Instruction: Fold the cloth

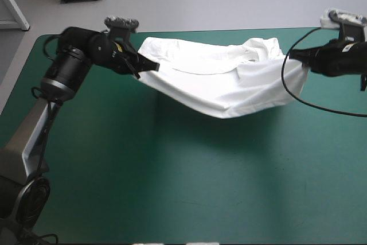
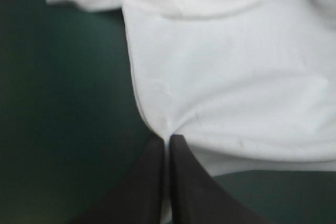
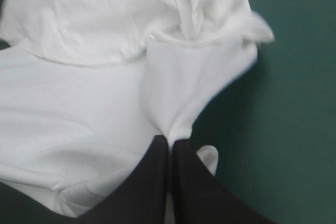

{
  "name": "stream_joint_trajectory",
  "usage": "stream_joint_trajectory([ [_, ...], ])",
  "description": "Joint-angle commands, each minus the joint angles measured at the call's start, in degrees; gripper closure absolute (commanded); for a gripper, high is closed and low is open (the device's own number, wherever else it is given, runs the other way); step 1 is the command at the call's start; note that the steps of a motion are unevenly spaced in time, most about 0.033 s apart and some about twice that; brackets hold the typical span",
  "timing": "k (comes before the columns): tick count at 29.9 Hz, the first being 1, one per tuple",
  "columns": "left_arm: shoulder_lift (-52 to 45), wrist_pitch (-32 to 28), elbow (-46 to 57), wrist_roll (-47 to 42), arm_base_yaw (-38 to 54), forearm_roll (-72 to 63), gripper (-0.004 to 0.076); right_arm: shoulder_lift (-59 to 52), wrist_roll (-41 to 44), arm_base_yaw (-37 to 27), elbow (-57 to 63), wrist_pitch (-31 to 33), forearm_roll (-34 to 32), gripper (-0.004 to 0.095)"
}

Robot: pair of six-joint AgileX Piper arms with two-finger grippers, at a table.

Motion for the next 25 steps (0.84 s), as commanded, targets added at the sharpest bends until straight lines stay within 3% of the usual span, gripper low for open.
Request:
stream_joint_trajectory([
  [1, -3.56, -0.96, -14.88, 2.63, -0.05, -0.84, 0.0746, -1.31, -2.62, -0.06, -13.26, -2.07, 3.77, 0.0924],
  [5, -3.35, -1.63, -28.89, 5.54, -0.05, -2.96, 0.0746, 0.37, -3.49, -0.06, -27.01, -2.15, 6.53, 0.0924],
  [12, -3.35, -10.32, -47.04, 8.81, -0.05, -9.19, 0.0746, 3.53, -5.7, -0.06, -50.74, -4.27, 11.23, 0.0924],
  [16, -3.81, -16.25, -52.99, 12.29, -0.05, -15.01, 0.0746, 3.9, -5.7, -0.06, -60.22, -5.37, 11.23, 0.0924],
  [21, -6.29, -26.58, -56.32, 19.01, -0.05, -25.68, 0.0746, 3.24, -7.8, -0.06, -68.31, -11.48, 15.03, 0.0922],
  [25, -9.39, -29.87, -56.37, 19.57, -0.05, -27.11, 0.0746, 1.75, -8.6, -0.06, -70.07, -16.68, 17.67, 0.0922],
])
